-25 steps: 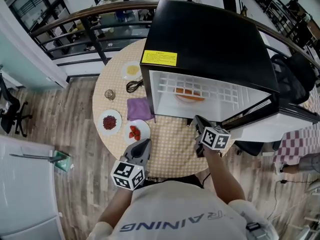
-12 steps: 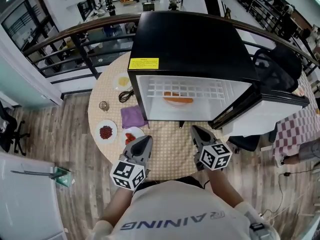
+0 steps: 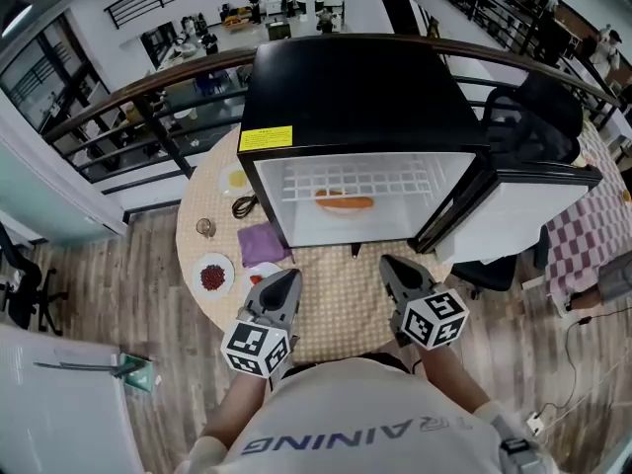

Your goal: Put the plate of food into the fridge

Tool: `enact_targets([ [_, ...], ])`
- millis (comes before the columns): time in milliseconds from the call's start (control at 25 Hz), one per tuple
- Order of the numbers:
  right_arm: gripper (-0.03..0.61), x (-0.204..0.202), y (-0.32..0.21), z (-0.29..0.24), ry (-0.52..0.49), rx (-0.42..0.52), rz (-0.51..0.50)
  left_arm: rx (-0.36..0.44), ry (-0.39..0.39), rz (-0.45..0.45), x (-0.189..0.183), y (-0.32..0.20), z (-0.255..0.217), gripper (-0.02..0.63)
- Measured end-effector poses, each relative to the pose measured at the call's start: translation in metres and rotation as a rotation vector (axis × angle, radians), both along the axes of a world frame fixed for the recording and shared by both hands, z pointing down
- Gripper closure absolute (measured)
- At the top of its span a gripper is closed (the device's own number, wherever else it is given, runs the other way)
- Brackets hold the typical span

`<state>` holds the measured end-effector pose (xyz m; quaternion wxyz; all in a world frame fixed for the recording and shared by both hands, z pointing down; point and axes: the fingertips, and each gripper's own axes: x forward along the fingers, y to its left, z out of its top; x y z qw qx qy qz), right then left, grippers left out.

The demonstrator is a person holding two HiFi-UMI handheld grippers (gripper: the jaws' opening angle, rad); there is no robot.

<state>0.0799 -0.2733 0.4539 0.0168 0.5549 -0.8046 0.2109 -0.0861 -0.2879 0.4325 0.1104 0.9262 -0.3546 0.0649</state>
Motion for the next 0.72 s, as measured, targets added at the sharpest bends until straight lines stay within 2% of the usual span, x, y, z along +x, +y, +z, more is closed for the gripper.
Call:
enact_targets([
  [720,0.558,-0.017,-0.006,0.008,0.019,-0.029,-0.038,-0.011,0.018,0.011,0.006,0.008,0.001,0.606],
])
